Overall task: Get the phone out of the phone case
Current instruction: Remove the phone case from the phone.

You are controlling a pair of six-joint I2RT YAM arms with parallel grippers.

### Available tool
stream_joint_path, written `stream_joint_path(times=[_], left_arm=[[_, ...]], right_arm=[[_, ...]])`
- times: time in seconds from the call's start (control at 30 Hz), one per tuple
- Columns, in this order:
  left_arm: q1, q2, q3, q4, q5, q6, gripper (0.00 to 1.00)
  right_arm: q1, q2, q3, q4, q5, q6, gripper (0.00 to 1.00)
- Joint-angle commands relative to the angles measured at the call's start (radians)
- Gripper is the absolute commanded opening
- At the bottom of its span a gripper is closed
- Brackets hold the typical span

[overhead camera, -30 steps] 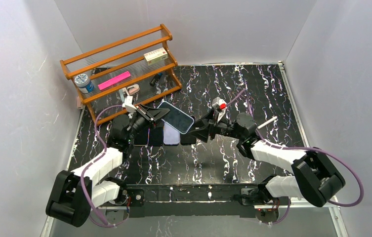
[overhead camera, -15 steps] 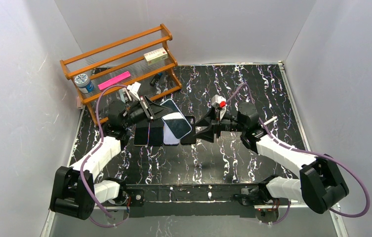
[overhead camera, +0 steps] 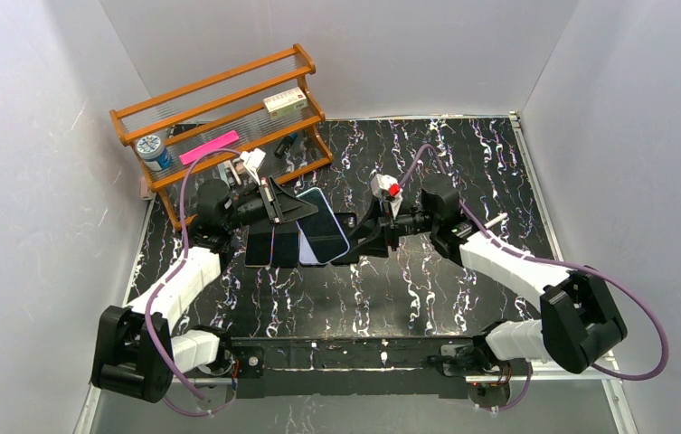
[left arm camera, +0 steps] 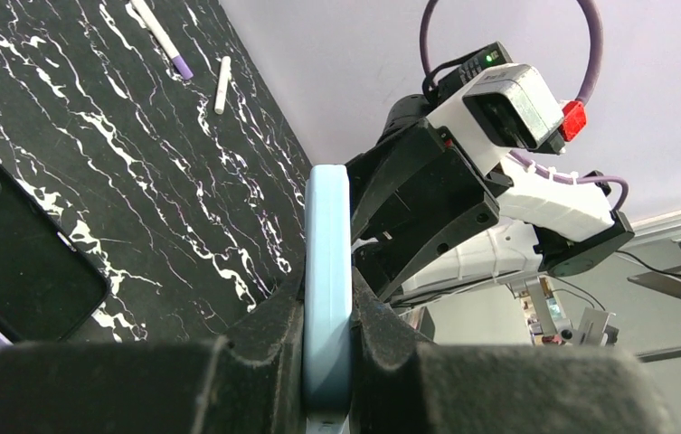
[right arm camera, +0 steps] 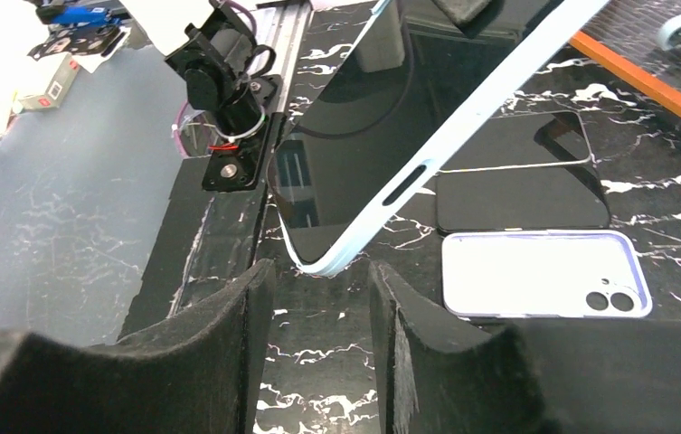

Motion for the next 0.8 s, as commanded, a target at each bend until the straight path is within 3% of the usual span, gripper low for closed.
stream_joint_path(times=[0.0,0.17,0.47,0.77], left_arm=[[-0.003,-0.041,0.057,0.03,0.053,-0.002,0.0],[-0.011,-0.045,0.066,0.03,0.063,0.001,0.0],[-0.03,-0.056,0.079,0.03,0.066,-0.015,0.0],[-0.117,-0.078,0.098,0.03,0.033,-0.074,0.0]], right_arm=[[0.018,0.022,0.065,-0.038,-0.073,-0.069,0.48],[0.039,0.04,0.091,-0.065,-0.08,-0.089,0.42],[0.051,0.058,0.114,-0.112,-0.097,-0.137,0.18],[0.07,0.071,0.123,-0.113,-0.068,-0.199,0.04]])
